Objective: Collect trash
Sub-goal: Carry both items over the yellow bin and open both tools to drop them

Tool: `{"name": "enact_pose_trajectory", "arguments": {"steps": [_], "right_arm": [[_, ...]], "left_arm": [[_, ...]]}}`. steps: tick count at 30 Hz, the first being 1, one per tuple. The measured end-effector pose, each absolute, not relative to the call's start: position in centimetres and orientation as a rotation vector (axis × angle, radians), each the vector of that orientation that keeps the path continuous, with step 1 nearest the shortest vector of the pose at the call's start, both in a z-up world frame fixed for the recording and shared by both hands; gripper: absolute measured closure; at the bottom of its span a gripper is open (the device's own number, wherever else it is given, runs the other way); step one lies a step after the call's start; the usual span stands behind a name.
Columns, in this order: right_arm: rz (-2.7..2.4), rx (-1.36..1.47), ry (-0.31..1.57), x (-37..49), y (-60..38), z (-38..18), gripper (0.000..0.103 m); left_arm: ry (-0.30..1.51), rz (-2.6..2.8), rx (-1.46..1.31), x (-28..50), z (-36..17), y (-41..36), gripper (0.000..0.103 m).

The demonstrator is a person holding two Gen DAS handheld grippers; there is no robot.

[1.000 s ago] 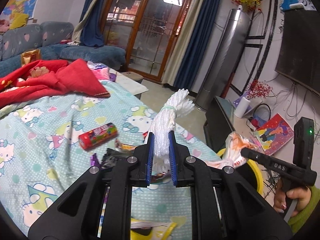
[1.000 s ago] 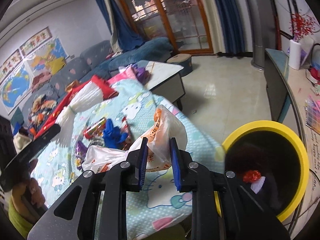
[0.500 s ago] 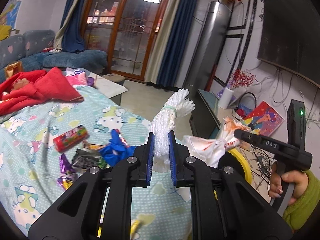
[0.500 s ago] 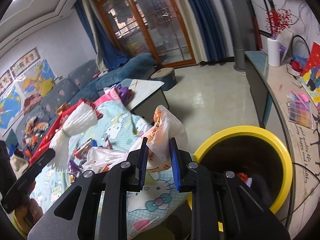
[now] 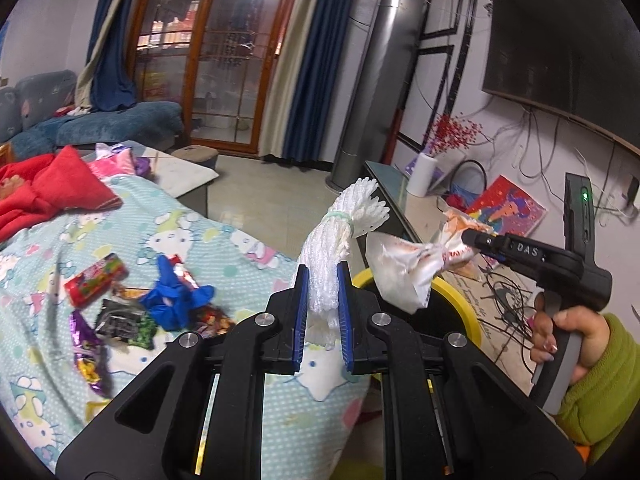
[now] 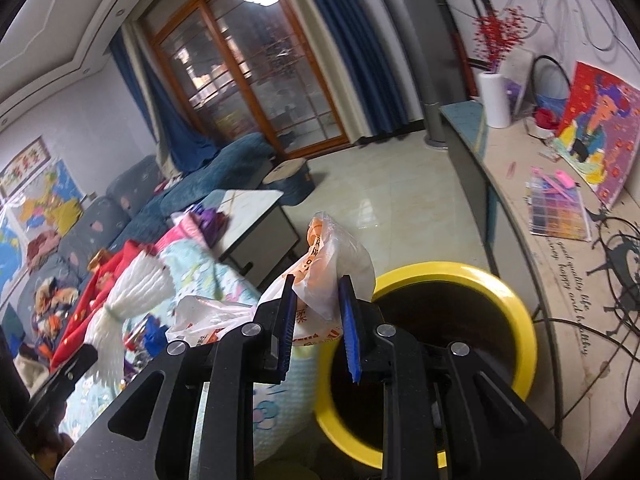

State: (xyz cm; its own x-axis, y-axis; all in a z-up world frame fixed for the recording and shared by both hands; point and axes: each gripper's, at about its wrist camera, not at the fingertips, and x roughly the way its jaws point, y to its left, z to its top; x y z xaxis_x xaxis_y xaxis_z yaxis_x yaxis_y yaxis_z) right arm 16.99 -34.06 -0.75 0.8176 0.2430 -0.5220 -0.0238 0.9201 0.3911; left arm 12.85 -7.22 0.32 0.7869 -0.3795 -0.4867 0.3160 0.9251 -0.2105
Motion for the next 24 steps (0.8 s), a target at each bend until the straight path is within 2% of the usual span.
{"name": "enact_pose_trajectory", "arguments": {"steps": [24], "right_arm": [[-0.137,0.368,0.545,15.8,-45.2,-4.4,0.083]], "left_arm": [[0.698,-0.516,0.012,14.1,-3.5,-16.6,0.094]]}}
